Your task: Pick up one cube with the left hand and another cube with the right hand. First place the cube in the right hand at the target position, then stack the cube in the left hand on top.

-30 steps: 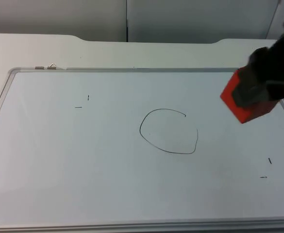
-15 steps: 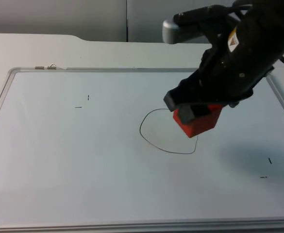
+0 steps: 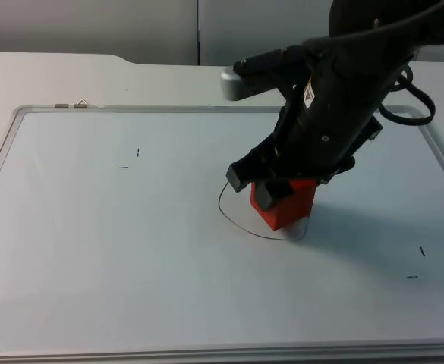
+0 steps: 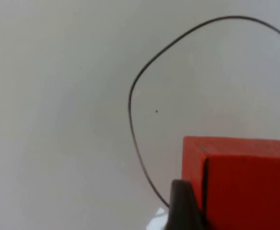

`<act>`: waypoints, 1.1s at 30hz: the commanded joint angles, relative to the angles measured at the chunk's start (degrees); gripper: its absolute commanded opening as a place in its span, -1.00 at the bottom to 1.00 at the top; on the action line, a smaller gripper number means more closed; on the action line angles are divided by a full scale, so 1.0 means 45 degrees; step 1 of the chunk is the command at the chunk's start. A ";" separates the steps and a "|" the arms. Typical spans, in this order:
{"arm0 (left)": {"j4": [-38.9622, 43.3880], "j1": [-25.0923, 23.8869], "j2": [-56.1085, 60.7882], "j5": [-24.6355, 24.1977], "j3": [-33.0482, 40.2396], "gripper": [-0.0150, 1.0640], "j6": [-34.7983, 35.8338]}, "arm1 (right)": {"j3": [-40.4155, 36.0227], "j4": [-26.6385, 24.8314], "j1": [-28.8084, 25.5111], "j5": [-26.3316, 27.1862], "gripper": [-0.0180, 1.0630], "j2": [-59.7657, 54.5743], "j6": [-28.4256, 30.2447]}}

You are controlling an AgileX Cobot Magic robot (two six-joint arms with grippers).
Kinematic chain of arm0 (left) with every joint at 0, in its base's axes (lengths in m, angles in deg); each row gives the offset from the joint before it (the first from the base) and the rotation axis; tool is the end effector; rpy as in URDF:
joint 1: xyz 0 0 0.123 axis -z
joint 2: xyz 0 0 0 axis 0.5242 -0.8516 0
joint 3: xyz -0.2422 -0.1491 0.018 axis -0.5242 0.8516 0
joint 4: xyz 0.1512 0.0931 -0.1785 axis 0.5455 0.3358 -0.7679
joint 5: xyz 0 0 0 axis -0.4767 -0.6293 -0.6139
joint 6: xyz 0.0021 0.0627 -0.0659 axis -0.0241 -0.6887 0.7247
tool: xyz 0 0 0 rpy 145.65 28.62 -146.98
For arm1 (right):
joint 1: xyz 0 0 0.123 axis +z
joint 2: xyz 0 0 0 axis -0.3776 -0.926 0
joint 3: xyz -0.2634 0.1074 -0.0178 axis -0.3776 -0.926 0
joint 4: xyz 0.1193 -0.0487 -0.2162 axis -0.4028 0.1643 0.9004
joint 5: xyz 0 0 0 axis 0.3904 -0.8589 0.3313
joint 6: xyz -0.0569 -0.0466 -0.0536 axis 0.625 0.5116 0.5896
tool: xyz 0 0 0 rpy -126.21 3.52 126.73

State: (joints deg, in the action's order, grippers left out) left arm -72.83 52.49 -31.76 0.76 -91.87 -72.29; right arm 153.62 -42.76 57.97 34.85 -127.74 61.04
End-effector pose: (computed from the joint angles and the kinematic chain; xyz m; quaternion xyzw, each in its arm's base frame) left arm 0.0867 -0.0325 0.3129 0.1644 0.8324 -0.0859 0.5223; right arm 0.3267 0.2279 0.1342 -0.2703 0.9494 0.0215 0.1583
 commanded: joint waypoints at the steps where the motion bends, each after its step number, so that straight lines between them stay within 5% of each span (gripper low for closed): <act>1: -0.0046 0.0092 0.0083 0.0194 0.0055 -0.98 0.0036 | 0.0289 0.0084 0.0042 0.0383 -0.97 -0.0309 -0.0041; 33: -0.0122 0.0092 0.0083 0.0117 0.0055 -0.98 0.0036 | 0.0289 0.0472 0.0042 0.1218 -0.97 -0.0540 -0.0130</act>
State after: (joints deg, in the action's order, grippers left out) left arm -72.95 52.49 -31.76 0.64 -91.87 -72.39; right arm 154.43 -41.19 57.97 39.38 -130.28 60.49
